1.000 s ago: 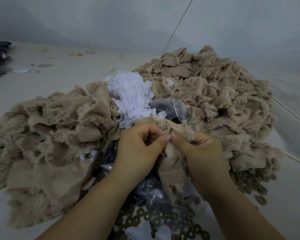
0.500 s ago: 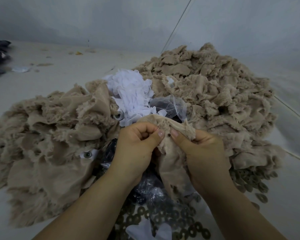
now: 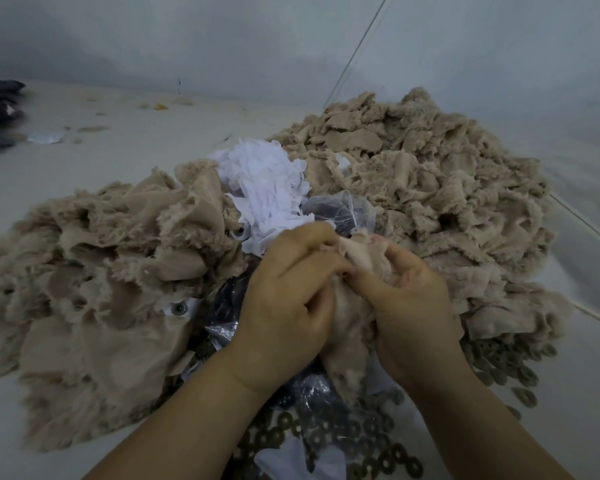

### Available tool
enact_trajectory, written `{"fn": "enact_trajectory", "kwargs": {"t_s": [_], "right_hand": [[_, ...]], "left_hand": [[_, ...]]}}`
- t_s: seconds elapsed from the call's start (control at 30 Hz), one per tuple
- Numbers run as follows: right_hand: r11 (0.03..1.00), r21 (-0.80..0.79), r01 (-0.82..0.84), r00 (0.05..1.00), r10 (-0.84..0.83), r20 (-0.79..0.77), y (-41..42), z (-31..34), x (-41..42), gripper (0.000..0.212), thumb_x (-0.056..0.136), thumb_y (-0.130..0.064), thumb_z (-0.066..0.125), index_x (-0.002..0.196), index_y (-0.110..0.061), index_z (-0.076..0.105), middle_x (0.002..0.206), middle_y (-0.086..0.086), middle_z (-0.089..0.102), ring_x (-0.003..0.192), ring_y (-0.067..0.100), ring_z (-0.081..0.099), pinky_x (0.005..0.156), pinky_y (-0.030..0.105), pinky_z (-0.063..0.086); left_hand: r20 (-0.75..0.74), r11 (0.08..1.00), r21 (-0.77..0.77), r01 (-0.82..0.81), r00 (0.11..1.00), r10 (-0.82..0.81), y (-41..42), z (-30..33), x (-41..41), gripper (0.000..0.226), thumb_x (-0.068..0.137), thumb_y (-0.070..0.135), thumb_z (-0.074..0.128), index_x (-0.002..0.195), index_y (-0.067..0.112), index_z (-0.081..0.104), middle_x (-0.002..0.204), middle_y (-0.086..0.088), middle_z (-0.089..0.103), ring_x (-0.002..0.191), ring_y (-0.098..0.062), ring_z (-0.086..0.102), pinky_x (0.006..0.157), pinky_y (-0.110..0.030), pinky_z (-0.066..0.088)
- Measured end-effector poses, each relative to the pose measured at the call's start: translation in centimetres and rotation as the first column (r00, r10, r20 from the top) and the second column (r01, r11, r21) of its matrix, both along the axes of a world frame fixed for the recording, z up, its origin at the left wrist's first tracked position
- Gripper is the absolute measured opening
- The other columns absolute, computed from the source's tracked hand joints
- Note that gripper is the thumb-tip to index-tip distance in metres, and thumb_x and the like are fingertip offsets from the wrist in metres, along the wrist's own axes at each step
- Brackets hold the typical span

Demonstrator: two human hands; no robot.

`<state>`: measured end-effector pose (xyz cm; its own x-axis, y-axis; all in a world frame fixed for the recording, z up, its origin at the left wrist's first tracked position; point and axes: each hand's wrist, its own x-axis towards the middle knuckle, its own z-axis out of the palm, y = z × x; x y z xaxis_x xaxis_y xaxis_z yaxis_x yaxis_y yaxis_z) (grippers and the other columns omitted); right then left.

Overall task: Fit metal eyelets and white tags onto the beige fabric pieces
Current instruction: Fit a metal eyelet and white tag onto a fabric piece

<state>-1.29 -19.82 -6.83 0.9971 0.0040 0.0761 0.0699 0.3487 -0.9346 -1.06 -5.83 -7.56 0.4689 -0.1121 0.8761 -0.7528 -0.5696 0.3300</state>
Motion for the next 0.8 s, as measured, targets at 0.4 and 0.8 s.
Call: {"fn": "enact_trajectory", "kwargs": {"t_s": [0.4, 0.8], "right_hand": [[0.994, 0.097, 0.045, 0.980, -0.025, -0.197, -0.6, 1.0, 0.2, 0.026, 0.093, -0.001, 0.061, 0.118, -0.007, 0.063, 0.098, 0.020, 0.075, 0.091, 0.029, 0.074, 0.078, 0.039, 0.059], [0.209, -0.933, -0.294, 0.953, -0.005, -0.301, -7.8, 4.5, 0.1, 0.031, 0.087, -0.016, 0.067, 0.058, -0.010, 0.072, 0.055, 0.002, 0.071, 0.050, 0.011, 0.069, 0.045, 0.016, 0.049]], "left_hand": [[-0.016, 0.973, 0.219, 0.070, 0.998, -0.068, 0.5, -1.1, 0.9, 0.017, 0.091, 0.002, 0.066, 0.106, 0.000, 0.074, 0.113, -0.013, 0.070, 0.101, -0.025, 0.067, 0.091, -0.041, 0.053], [0.012, 0.975, 0.223, -0.012, 1.000, 0.010, 2.7, 0.7, 0.9, 0.016, 0.086, -0.004, 0.068, 0.101, -0.003, 0.074, 0.096, -0.010, 0.073, 0.089, -0.019, 0.065, 0.090, -0.021, 0.048]]}}
